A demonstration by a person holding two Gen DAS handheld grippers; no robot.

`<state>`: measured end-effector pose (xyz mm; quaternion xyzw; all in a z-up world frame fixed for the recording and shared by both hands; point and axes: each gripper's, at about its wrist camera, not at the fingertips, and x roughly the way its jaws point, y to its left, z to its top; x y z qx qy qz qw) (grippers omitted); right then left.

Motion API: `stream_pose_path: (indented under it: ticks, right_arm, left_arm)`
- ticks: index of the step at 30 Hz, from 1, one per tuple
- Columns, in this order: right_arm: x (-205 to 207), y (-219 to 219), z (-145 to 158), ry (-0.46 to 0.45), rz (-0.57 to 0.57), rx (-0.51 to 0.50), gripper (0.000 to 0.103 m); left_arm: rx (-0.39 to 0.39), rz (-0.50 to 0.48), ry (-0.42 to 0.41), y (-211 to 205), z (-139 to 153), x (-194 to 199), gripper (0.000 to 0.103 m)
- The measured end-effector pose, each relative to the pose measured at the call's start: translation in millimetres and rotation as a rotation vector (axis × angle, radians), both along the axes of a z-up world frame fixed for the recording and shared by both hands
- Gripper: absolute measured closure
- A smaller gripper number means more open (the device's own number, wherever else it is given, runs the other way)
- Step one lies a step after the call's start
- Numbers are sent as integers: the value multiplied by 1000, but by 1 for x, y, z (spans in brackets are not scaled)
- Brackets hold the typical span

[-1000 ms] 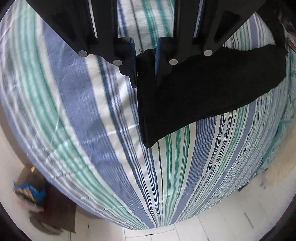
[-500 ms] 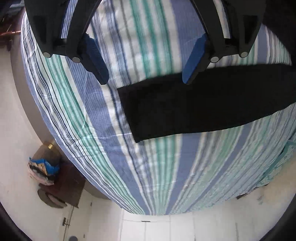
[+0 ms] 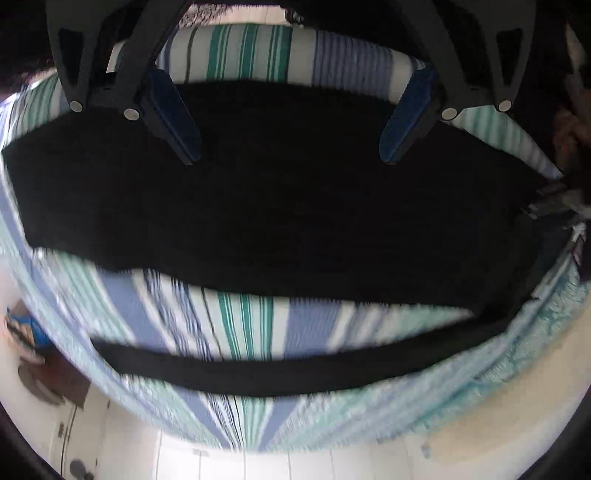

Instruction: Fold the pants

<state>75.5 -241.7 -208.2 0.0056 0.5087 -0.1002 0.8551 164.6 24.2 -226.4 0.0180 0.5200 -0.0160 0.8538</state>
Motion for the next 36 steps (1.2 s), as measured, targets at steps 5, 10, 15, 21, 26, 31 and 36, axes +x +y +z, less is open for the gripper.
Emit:
stream_pose_path:
  ticks: [5,10,15,21,26,31,36]
  right_arm:
    - [-3,-6,-12,-12,-29,-38,0]
    - [-9,-6,-8,-59,-51,-53,0]
    - [-12,-7,-7,-68,-66,-50,0]
    - [-17,-5,-11,-118,-48,-67,0]
    - [-20,-4,-11,-124,-32,-74,0]
    - [-19,-4,-11,-122,-35,-76,0]
    - [-18,-4,-11,-114,-37,-75,0]
  left_arm:
    - [4,-10,-37,3,-2,-5,2]
    - [-1,-6,-58,1,-3,-8,2]
    - [-10,-31,-55,3,-3,-9,2]
    - [-6,-30,-66,1,-3,-10,2]
    - [-12,-35,-70,1,-2,-9,2]
    - [-14,-43,-83,2,-3,-10,2]
    - [-1,-42,-93,0,-2,-11,2]
